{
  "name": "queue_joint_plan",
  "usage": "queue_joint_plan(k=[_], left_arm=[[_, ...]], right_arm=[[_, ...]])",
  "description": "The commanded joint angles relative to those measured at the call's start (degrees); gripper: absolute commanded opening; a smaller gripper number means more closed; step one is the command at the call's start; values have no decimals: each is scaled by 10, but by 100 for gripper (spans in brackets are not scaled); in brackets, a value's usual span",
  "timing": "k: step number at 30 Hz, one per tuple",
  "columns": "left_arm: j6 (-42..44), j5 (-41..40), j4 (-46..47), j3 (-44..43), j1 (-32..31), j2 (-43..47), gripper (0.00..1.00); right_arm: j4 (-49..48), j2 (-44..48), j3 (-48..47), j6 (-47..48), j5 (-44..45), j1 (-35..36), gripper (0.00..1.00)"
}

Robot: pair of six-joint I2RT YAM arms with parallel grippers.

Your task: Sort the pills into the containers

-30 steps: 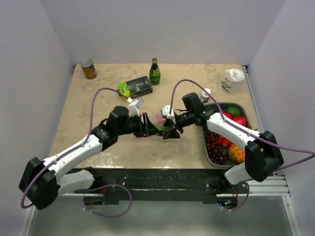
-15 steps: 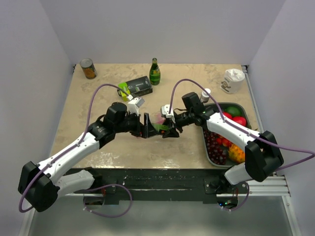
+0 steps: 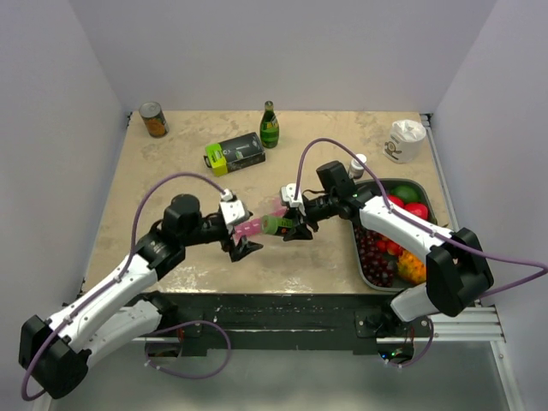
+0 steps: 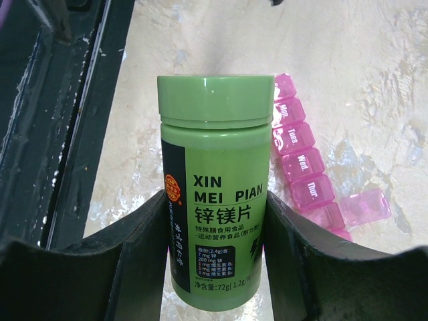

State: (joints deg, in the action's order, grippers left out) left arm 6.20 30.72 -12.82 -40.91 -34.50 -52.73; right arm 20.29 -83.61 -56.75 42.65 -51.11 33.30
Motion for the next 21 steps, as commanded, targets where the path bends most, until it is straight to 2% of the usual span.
queue_joint_plan(k=[1, 3, 6, 12, 16, 17, 21], left_arm=[[179, 99, 276, 119, 0, 67, 98], [215, 115, 303, 119, 0, 54, 98], [244, 133, 262, 80, 0, 2, 96], [231, 148, 300, 78, -5, -41, 92], [204, 149, 291, 65, -7, -70, 82], [200, 149, 286, 63, -7, -73, 76], [181, 144, 279, 60, -12, -83, 63]], right_arm=[[11, 7, -6, 37, -45, -3, 0], [14, 7, -5, 43, -50, -3, 0], [19, 6, -3, 51, -56, -3, 0], [22, 6, -3, 57, -58, -3, 0], [22, 4, -2, 57, -58, -3, 0], [22, 4, -2, 57, -58, -2, 0], [23, 5, -3, 57, -58, -3, 0]])
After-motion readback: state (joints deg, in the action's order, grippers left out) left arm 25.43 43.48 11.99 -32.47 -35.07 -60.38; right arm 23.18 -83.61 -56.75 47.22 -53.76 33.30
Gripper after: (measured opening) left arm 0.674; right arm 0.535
